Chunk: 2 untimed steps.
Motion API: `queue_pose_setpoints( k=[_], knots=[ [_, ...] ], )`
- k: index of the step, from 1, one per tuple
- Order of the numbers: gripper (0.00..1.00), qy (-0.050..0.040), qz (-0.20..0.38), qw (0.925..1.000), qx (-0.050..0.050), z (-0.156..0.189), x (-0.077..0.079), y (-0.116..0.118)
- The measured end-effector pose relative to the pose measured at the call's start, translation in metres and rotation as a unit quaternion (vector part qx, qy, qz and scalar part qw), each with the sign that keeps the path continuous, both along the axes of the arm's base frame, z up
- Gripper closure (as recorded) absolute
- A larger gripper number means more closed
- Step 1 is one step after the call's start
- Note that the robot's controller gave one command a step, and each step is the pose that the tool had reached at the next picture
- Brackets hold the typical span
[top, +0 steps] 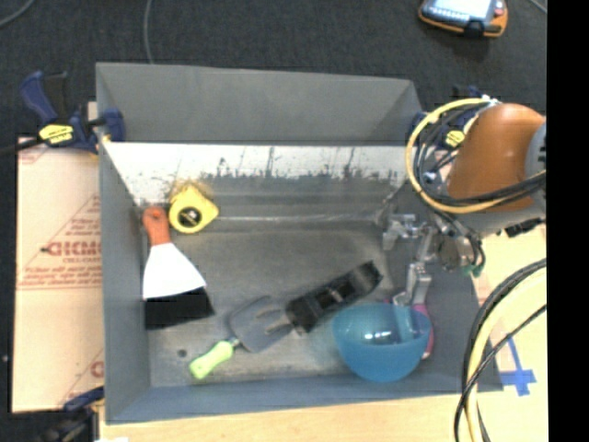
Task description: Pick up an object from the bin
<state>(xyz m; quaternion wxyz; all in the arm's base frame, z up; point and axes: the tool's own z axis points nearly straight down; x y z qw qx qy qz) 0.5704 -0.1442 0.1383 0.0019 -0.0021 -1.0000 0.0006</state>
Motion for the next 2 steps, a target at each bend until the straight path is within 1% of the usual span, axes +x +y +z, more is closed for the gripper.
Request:
queue_pose_setpoints(
  k=[1,2],
  knots=[
    [0.0,-0.0039,0.002,1.0,-0.001,0.005,0.002,0.001],
    [0.0,-0.0028,0.064,0.9979,-0.001,-0.068,0.024,0.081]
  ],
)
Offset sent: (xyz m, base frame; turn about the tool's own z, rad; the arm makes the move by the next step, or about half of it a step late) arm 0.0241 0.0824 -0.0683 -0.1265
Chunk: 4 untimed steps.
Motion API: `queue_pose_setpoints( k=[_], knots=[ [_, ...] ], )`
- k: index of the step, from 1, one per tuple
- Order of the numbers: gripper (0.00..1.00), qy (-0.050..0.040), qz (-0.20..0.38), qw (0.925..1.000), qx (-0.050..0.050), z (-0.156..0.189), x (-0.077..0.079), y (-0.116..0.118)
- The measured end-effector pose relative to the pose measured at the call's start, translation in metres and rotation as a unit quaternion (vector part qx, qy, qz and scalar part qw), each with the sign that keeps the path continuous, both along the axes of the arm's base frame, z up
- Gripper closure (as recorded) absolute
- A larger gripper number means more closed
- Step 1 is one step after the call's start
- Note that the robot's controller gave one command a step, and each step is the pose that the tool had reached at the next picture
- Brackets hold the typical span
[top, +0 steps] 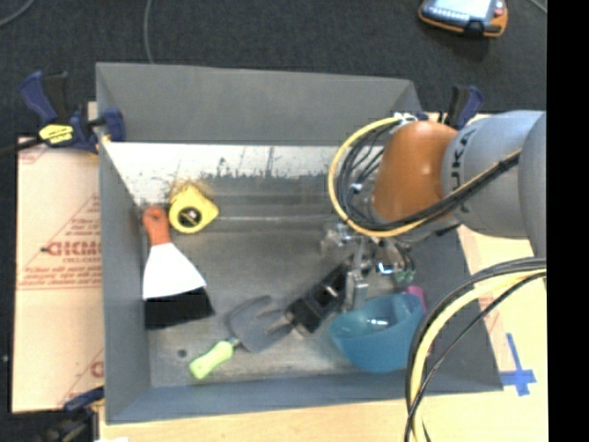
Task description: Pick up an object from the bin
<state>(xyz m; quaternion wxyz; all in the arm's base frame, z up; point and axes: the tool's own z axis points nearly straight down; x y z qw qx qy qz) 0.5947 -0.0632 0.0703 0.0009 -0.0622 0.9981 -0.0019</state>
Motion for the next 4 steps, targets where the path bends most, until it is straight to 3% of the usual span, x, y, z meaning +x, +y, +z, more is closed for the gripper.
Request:
queue_pose_setpoints(
  k=[1,2,3,4],
  knots=[
    [0.0,-0.0055,0.044,0.999,-0.003,0.039,-0.006,0.008],
    [0.0,-0.0004,0.059,0.9982,-0.002,0.03,0.004,0.04],
    [0.0,-0.0041,0.131,0.9913,-0.004,0.0,0.0,0.044],
    [1.0,-0.0022,0.194,0.9809,-0.003,0.001,-0.004,0.098]
  ],
)
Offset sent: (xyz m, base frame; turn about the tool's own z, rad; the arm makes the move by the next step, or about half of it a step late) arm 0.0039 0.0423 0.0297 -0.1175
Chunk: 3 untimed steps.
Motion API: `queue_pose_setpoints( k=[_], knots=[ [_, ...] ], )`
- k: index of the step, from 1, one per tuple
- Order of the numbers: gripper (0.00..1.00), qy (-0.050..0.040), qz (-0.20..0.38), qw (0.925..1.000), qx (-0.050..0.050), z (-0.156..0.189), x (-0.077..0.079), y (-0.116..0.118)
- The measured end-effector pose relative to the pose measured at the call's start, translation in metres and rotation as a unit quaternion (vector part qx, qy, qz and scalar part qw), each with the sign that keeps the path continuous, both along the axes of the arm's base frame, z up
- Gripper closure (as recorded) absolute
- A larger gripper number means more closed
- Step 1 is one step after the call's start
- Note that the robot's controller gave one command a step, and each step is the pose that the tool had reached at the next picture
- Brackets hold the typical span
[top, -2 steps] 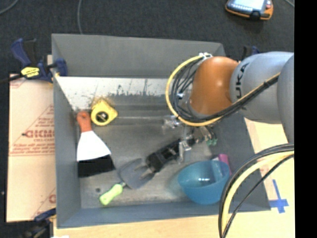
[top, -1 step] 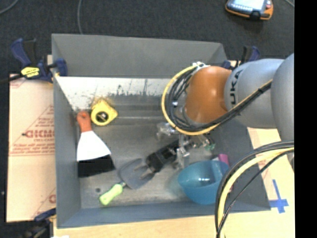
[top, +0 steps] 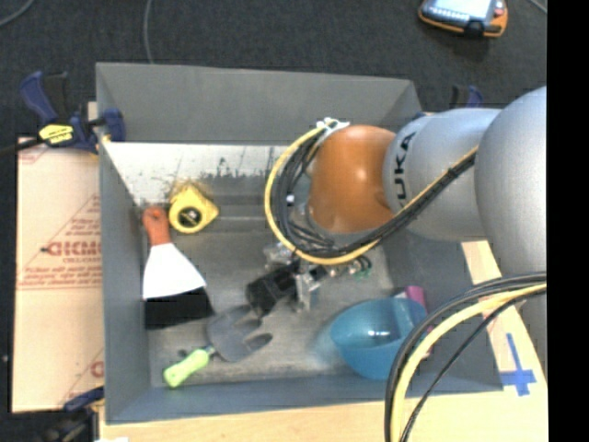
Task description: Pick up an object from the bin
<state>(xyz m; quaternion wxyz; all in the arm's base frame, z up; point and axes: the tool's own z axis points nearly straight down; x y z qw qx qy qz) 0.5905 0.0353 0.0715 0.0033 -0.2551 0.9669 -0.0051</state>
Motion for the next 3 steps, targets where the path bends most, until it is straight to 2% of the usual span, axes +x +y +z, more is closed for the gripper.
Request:
queue_pose_setpoints(
  k=[3],
  knots=[
    [1.0,-0.0001,-0.001,1.0,-0.001,0.016,-0.001,-0.002]
  ],
)
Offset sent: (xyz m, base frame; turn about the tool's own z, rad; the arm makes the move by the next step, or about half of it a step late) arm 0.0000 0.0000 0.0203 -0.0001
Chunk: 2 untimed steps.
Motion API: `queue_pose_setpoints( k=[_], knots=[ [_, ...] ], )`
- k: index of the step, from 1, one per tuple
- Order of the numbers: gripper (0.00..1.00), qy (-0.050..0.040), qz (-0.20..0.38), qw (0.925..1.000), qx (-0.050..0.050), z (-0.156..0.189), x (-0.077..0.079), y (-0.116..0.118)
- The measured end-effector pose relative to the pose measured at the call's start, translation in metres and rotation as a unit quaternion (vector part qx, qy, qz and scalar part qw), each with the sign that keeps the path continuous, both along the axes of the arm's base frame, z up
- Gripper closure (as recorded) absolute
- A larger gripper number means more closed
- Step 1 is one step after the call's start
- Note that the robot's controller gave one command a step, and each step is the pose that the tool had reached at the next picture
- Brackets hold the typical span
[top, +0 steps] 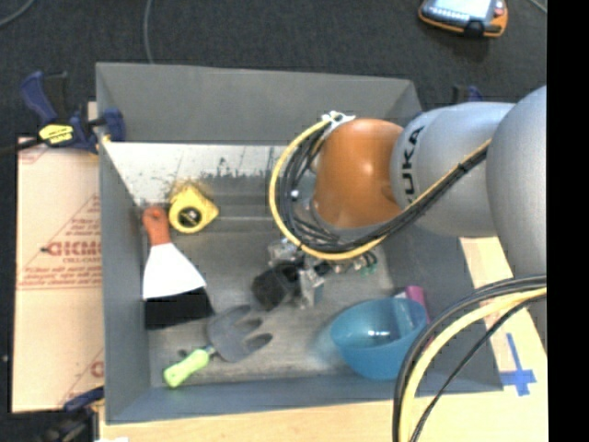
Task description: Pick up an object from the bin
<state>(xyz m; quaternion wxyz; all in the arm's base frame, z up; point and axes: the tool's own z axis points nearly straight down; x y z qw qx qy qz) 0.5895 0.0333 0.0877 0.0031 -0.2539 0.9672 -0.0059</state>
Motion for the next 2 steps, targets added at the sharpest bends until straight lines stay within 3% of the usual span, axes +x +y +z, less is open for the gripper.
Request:
queue_pose_setpoints(
  k=[2],
  knots=[
    [1.0,0.0052,-0.002,1.0,-0.001,0.049,-0.003,-0.001]
  ],
)
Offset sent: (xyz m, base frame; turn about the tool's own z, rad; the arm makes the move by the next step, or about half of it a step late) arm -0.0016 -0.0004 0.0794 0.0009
